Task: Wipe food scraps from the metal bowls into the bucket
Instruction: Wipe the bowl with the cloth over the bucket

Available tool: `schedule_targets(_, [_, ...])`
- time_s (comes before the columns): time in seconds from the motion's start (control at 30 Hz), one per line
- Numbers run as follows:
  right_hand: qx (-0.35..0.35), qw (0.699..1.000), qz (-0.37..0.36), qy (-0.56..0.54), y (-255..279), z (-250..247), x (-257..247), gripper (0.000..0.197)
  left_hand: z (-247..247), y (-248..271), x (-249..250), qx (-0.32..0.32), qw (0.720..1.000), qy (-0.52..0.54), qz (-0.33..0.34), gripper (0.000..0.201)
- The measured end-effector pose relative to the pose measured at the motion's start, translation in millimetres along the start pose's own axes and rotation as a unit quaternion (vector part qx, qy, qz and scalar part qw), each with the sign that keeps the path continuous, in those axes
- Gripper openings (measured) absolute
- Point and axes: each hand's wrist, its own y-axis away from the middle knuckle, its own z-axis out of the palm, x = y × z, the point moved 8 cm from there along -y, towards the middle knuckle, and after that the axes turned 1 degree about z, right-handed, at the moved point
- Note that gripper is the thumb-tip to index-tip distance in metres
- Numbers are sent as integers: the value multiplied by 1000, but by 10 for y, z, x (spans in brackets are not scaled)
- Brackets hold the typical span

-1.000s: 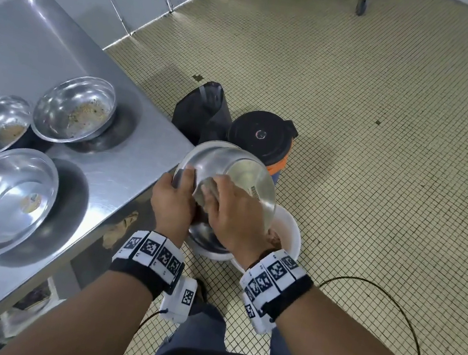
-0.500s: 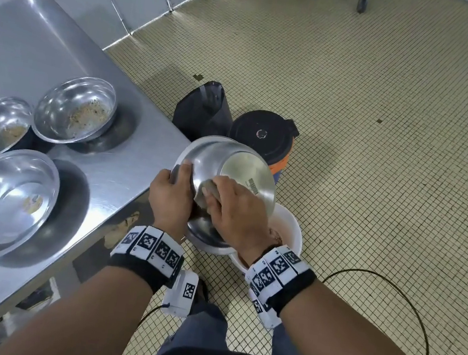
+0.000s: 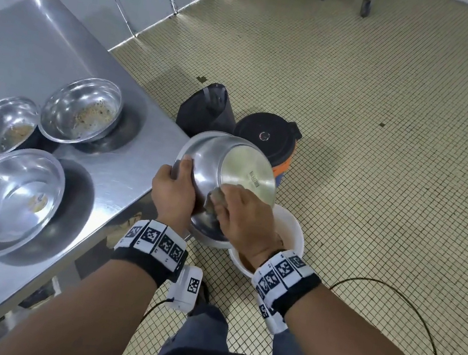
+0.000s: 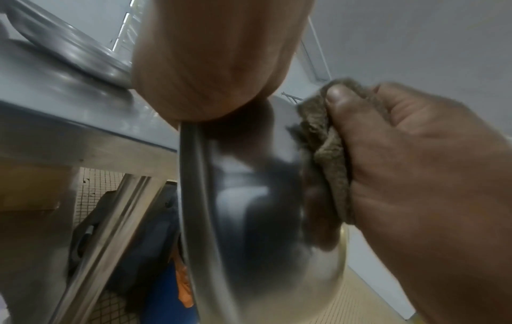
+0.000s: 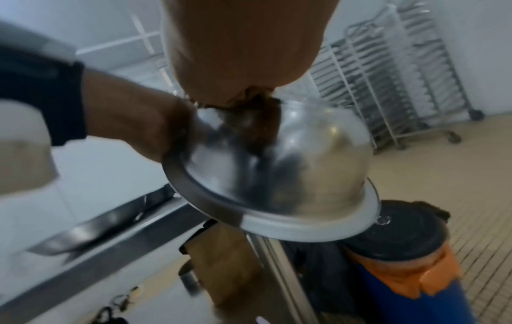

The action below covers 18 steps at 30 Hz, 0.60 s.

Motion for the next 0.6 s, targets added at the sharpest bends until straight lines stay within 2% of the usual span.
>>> schedule_targets(0.03, [4, 1000, -23, 14, 12, -3, -12, 38, 4, -14, 16, -2, 1000, 0, 7, 42])
schedule_targets(0.07, [6, 1000, -16, 23, 43, -16, 84, 41, -1, -31, 32, -5, 1000, 2, 13, 43])
schedule_targets(0.17, [-12, 990, 129, 49, 205, -41, 639, 59, -35, -67, 103, -16, 999, -13, 34, 44])
schedule_targets(0.23, [-6, 979, 196, 60, 241, -101, 877, 50, -33, -39, 145, -29, 998, -29, 49, 44])
schedule_targets(0.27, [11, 978, 200, 60, 183, -160, 879, 41, -22, -2, 173, -39, 997, -35, 59, 43])
schedule_targets(0.33, [47, 985, 159, 40, -64, -270, 695, 27, 43, 103, 227, -66, 993, -52, 85, 42])
schedule_targets(0.47, [71, 996, 33, 52, -565, -370, 210, 25, 110, 263, 308, -99, 984, -72, 130, 42])
schedule_targets(0.53, [51, 994, 47, 84, -668, -416, 289, 29, 72, 268, 367, -106, 981, -69, 146, 41])
schedule_targets(0.6, [10, 989, 115, 94, -694, -459, 576, 30, 13, 276, 439, -112, 976, -87, 166, 41])
